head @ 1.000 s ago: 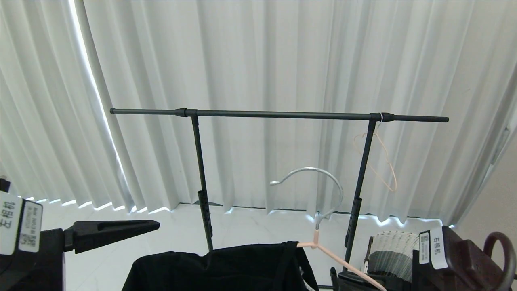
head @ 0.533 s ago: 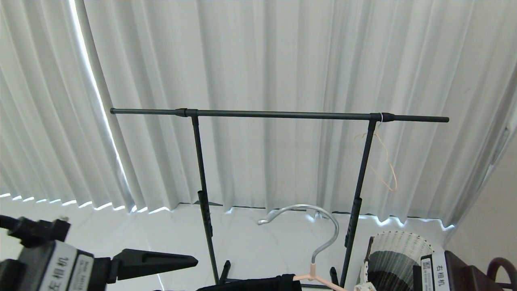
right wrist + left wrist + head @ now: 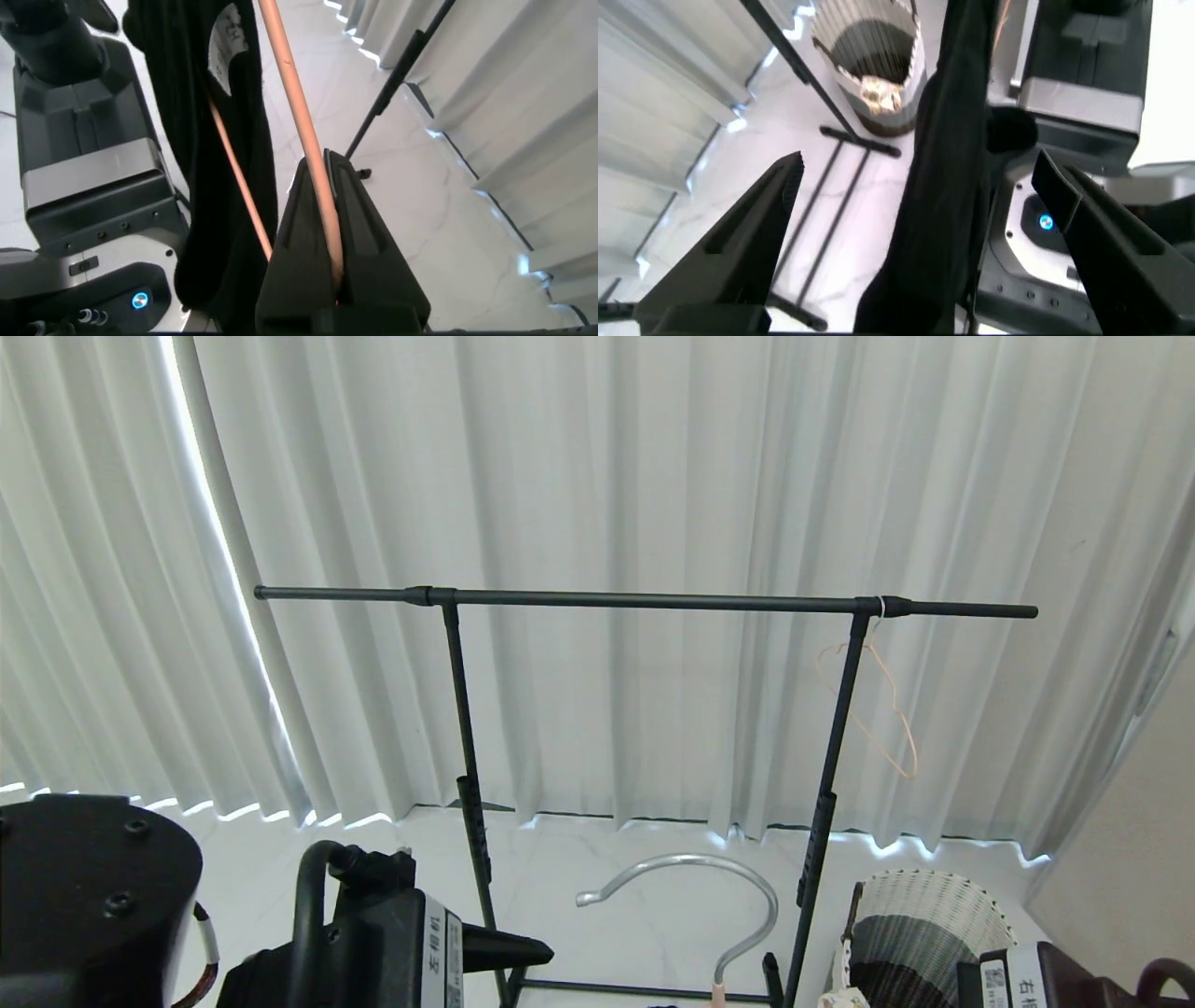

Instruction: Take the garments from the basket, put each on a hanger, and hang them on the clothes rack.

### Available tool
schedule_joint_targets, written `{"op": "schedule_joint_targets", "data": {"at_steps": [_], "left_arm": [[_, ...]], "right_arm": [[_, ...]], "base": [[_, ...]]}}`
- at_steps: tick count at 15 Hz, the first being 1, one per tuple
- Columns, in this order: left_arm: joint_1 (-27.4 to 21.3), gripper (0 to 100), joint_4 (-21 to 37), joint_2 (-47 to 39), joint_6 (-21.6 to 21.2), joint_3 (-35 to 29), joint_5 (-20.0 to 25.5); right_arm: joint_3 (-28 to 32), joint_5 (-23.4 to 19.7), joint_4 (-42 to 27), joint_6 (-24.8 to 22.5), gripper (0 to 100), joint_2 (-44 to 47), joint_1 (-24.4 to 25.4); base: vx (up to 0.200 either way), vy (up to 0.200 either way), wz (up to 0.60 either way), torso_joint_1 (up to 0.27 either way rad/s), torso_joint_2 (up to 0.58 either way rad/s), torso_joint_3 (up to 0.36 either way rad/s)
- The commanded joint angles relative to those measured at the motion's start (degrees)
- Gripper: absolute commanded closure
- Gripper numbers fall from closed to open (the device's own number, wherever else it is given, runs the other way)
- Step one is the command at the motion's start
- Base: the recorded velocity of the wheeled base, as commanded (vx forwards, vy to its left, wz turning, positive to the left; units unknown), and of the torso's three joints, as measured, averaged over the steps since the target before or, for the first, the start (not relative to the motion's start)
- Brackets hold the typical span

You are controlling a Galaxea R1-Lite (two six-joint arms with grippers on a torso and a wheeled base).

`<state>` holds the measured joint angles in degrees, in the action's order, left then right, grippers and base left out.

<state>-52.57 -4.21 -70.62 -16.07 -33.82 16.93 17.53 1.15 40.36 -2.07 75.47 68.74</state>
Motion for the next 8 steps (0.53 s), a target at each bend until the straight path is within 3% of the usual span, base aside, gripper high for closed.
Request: {"op": "schedule_joint_targets", "data": {"at_steps": [1,8], "left_arm": [[0.1,100,0.0,-0.8,0.0,0.6,0.0],[0.1,100,0.0,-0.7,0.0,1.0,0.0]], "right_arm": [[0.0,0.0,0.1,-0.1,100,-0.2,0.1],[0.1,0.1,0.1,-0.3,100,-0.9,0.0]], "base": [[0.0,0.0,0.0,0.0,0.0,0.0],[0.0,0.0,0.0,0.0,0.0,0.0]]}}
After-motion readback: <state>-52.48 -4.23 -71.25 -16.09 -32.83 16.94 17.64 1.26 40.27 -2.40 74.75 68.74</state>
